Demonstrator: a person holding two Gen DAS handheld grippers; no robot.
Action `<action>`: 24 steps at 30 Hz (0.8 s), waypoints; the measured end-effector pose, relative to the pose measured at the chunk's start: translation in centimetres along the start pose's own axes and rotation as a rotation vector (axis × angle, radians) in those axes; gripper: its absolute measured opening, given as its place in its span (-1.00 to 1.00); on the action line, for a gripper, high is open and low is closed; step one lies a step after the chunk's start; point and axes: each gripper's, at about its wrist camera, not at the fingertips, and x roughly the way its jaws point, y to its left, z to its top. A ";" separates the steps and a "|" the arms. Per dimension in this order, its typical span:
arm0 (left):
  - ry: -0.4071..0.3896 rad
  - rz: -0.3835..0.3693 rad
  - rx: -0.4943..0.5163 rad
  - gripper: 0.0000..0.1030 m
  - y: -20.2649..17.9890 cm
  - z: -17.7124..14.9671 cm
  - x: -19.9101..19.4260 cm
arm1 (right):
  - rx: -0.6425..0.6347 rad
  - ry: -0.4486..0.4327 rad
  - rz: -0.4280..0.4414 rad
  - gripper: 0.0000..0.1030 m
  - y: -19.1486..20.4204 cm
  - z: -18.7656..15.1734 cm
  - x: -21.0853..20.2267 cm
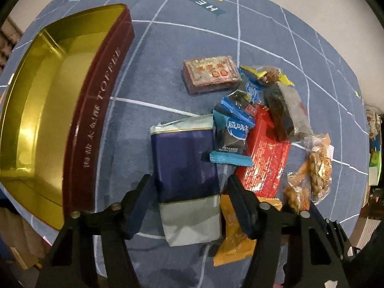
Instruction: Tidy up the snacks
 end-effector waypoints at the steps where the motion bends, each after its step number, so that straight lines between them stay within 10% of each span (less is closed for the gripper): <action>1: 0.002 0.006 0.004 0.08 -0.1 0.1 0.2 | 0.000 0.000 0.000 -0.26 0.0 0.0 0.0; 24: -0.023 -0.024 0.069 -0.11 2.6 -0.2 -0.3 | -0.004 0.007 -0.014 -0.26 0.3 0.2 0.3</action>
